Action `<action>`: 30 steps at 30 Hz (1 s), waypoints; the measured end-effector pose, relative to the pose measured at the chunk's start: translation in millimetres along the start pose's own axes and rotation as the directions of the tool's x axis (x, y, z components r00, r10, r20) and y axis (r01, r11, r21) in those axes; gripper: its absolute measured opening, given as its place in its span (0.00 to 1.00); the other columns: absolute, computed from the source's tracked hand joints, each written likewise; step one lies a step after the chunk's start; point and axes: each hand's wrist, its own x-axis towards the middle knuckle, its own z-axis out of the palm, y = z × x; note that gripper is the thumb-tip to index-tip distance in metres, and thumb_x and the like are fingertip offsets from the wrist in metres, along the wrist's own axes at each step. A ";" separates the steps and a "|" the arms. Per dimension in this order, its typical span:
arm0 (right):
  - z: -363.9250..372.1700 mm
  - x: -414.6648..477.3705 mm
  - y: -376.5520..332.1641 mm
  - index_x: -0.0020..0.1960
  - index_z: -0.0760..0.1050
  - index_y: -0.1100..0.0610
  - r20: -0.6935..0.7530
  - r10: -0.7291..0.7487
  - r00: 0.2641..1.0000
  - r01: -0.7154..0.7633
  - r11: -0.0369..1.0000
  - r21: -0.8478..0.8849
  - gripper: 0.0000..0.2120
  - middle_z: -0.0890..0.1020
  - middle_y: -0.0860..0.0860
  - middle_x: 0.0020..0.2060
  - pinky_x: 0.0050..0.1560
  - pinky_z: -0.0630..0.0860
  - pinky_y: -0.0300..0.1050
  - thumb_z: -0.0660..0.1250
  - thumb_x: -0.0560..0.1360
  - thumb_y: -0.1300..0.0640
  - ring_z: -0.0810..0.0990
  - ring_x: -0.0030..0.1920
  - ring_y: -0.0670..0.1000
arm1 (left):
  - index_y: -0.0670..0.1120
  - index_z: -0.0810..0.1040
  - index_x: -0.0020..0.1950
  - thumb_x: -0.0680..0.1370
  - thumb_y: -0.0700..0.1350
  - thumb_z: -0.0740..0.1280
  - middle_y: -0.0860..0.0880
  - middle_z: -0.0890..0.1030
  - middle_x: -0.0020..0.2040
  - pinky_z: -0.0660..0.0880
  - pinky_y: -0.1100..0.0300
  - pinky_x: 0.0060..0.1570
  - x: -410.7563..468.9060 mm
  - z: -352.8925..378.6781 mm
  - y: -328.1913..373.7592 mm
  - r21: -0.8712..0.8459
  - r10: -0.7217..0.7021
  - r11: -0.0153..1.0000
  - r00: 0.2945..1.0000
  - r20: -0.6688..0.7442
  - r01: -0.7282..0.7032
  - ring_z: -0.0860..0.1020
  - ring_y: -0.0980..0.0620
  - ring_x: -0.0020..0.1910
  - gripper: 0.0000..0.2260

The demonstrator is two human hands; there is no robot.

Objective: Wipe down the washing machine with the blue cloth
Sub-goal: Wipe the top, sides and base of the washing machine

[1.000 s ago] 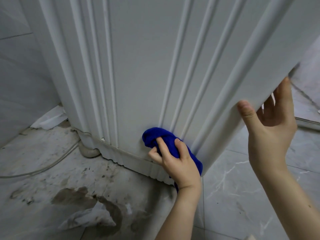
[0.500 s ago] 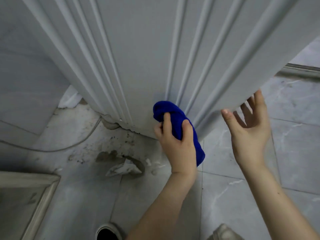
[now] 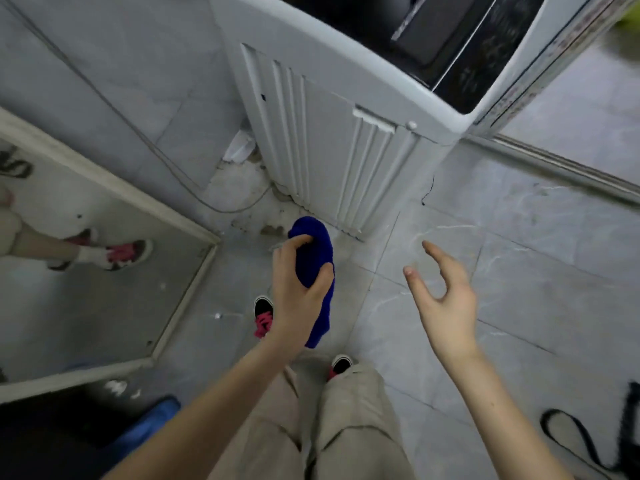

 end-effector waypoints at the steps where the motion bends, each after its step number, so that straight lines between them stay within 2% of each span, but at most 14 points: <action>1: -15.1 -13.3 -17.6 0.71 0.74 0.52 0.017 -0.034 0.999 0.034 0.999 -0.032 0.21 0.75 0.40 0.64 0.62 0.58 0.18 0.71 0.79 0.55 0.68 0.63 0.26 | 0.57 0.69 0.62 0.74 0.42 0.70 0.58 0.72 0.60 0.70 0.64 0.57 -13.6 -12.6 21.5 0.007 0.033 0.999 0.999 0.002 -0.033 0.71 0.61 0.59 0.20; 4: -59.8 -50.9 -62.9 0.72 0.74 0.51 0.053 -0.117 0.992 0.123 0.985 -0.119 0.21 0.76 0.43 0.65 0.68 0.62 0.30 0.70 0.80 0.53 0.71 0.69 0.42 | 0.59 0.68 0.61 0.73 0.40 0.71 0.65 0.71 0.58 0.71 0.64 0.55 -50.4 -49.3 80.1 0.023 0.112 0.993 0.994 -0.008 -0.112 0.72 0.62 0.59 0.23; 6: -83.3 -67.3 -84.7 0.73 0.72 0.51 0.054 -0.164 0.985 0.171 0.968 -0.184 0.22 0.76 0.46 0.68 0.70 0.63 0.38 0.68 0.80 0.51 0.70 0.72 0.47 | 0.60 0.69 0.61 0.73 0.40 0.71 0.65 0.71 0.57 0.71 0.67 0.52 -62.4 -71.9 110.9 0.064 0.186 0.980 0.983 0.007 -0.186 0.72 0.63 0.57 0.23; 9: -105.1 -89.4 -103.8 0.74 0.71 0.52 -0.010 -0.213 0.977 0.203 0.945 -0.258 0.22 0.75 0.48 0.70 0.70 0.60 0.37 0.67 0.81 0.51 0.67 0.73 0.48 | 0.60 0.72 0.63 0.75 0.41 0.70 0.61 0.71 0.54 0.67 0.78 0.47 -72.7 -100.3 139.5 0.093 0.229 0.968 0.971 0.063 -0.234 0.72 0.68 0.53 0.21; 11: -108.0 -106.1 -107.5 0.74 0.71 0.53 -0.077 -0.235 0.969 0.203 0.934 -0.293 0.22 0.75 0.49 0.69 0.69 0.60 0.37 0.67 0.81 0.52 0.68 0.72 0.48 | 0.59 0.73 0.63 0.76 0.41 0.69 0.59 0.72 0.53 0.65 0.80 0.47 -73.4 -113.5 145.8 0.094 0.246 0.962 0.963 0.113 -0.257 0.72 0.68 0.52 0.20; 13: -102.4 -125.5 -106.3 0.74 0.72 0.54 -0.125 -0.215 0.969 0.167 0.933 -0.318 0.22 0.75 0.49 0.68 0.68 0.60 0.35 0.67 0.81 0.52 0.68 0.70 0.47 | 0.57 0.75 0.63 0.76 0.41 0.69 0.55 0.72 0.53 0.65 0.81 0.47 -71.7 -122.4 144.0 0.097 0.247 0.959 0.952 0.182 -0.268 0.72 0.67 0.51 0.19; 16: -87.4 -157.6 -98.3 0.75 0.71 0.52 -0.187 -0.097 0.978 0.039 0.955 -0.295 0.23 0.74 0.48 0.69 0.69 0.61 0.39 0.67 0.81 0.50 0.67 0.71 0.47 | 0.57 0.75 0.64 0.76 0.42 0.69 0.54 0.72 0.54 0.66 0.81 0.44 -72.0 -131.6 128.4 0.126 0.190 0.964 0.939 0.287 -0.234 0.72 0.69 0.50 0.19; 22: -97.3 -205.2 -81.1 0.74 0.71 0.52 -0.315 0.006 0.949 -0.110 0.943 -0.313 0.23 0.74 0.47 0.69 0.68 0.62 0.37 0.66 0.81 0.47 0.67 0.71 0.46 | 0.56 0.75 0.65 0.77 0.44 0.69 0.52 0.73 0.57 0.66 0.72 0.44 -83.6 -121.3 105.5 0.175 0.088 0.969 0.909 0.407 -0.172 0.73 0.64 0.51 0.18; 25: -125.1 -222.1 -67.7 0.74 0.72 0.53 -0.401 0.032 0.916 -0.170 0.934 -0.315 0.23 0.75 0.47 0.69 0.70 0.63 0.40 0.65 0.82 0.46 0.68 0.71 0.47 | 0.56 0.76 0.64 0.77 0.43 0.69 0.52 0.75 0.58 0.66 0.72 0.45 -92.4 -98.6 113.8 0.156 0.123 0.964 0.884 0.451 -0.214 0.73 0.65 0.51 0.17; 28: -158.9 -235.6 -46.6 0.74 0.72 0.54 -0.480 0.026 0.877 -0.202 0.926 -0.320 0.28 0.75 0.48 0.68 0.70 0.62 0.39 0.58 0.80 0.39 0.69 0.70 0.48 | 0.56 0.77 0.63 0.76 0.42 0.69 0.51 0.76 0.57 0.67 0.70 0.47 -99.8 -60.1 132.4 0.152 0.165 0.949 0.844 0.511 -0.278 0.74 0.65 0.51 0.17; 30: -185.0 -240.4 -26.4 0.73 0.72 0.54 -0.522 0.024 0.853 -0.222 0.921 -0.321 0.30 0.75 0.48 0.68 0.70 0.64 0.41 0.55 0.79 0.38 0.70 0.70 0.48 | 0.57 0.77 0.63 0.76 0.43 0.69 0.51 0.76 0.57 0.68 0.66 0.49 -106.1 -27.1 146.5 0.147 0.195 0.936 0.819 0.539 -0.320 0.74 0.62 0.51 0.17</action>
